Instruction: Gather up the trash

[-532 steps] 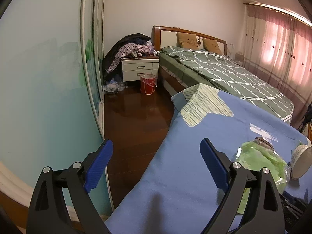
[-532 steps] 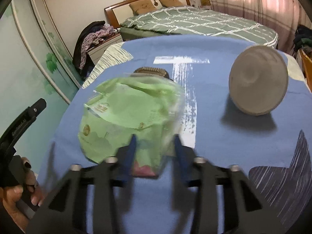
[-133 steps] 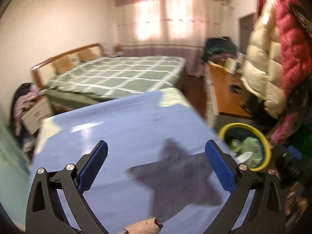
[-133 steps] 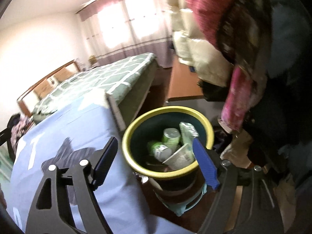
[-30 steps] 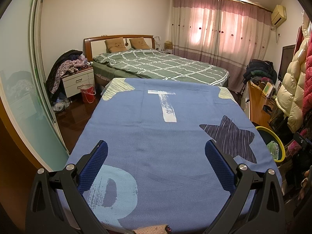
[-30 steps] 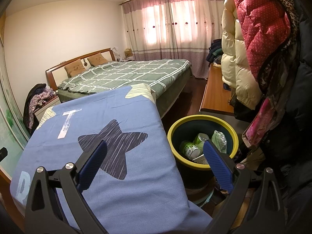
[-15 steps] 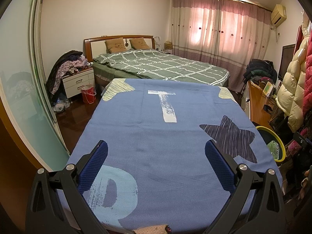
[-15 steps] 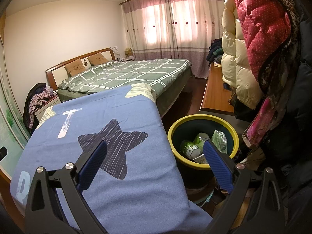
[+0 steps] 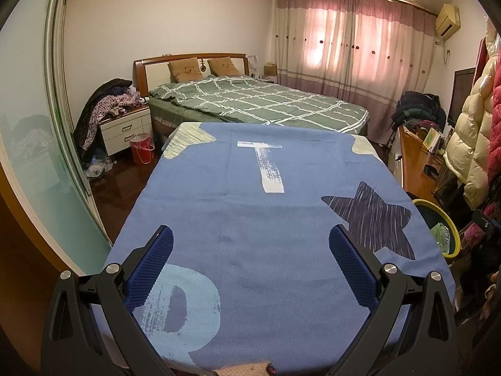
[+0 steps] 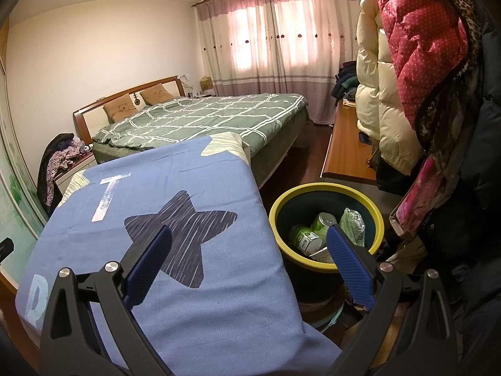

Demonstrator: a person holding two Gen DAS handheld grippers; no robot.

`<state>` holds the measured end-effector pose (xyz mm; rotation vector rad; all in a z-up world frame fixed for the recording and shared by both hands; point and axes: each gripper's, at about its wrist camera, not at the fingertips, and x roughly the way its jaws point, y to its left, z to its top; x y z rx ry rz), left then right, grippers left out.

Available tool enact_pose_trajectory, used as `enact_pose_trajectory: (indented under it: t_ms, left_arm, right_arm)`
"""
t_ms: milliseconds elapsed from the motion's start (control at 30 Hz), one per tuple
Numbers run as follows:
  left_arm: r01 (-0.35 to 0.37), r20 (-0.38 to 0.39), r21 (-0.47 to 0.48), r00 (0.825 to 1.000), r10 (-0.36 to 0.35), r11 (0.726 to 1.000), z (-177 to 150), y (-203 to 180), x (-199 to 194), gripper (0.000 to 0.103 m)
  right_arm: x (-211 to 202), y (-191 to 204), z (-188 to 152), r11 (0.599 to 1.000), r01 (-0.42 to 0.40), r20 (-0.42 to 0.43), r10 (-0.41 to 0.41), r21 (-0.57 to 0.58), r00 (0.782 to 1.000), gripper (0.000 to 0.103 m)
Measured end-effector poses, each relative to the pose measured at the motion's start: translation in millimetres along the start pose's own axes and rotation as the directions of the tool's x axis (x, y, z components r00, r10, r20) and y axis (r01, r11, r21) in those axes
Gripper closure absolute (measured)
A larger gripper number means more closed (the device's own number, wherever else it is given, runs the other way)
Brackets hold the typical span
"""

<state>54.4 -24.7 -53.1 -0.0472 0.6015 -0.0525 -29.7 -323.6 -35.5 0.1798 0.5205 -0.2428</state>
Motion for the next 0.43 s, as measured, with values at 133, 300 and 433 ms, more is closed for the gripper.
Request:
enact_pose_trajectory:
  t_ms: [133, 300, 433]
  left_arm:
    - [0.018, -0.007, 0.004, 1.0, -0.017, 1.0, 5, 1, 6, 0.005]
    - [0.031, -0.1, -0.036, 0.994, -0.035, 0.999, 25, 18, 61, 0.005]
    - [-0.038, -0.178, -0.006, 0.983, 0.036, 0.999, 39, 25, 132, 0.005]
  right_arm:
    - [2, 2, 1, 1.0, -0.007, -0.003, 0.007, -0.007, 1.0, 0.009]
    - [30, 21, 17, 0.997, -0.074, -0.03, 0.073, -0.037, 0.997, 0.007]
    - [86, 51, 26, 0.992, -0.104, -0.108, 0.095, -0.076, 0.99, 0.007]
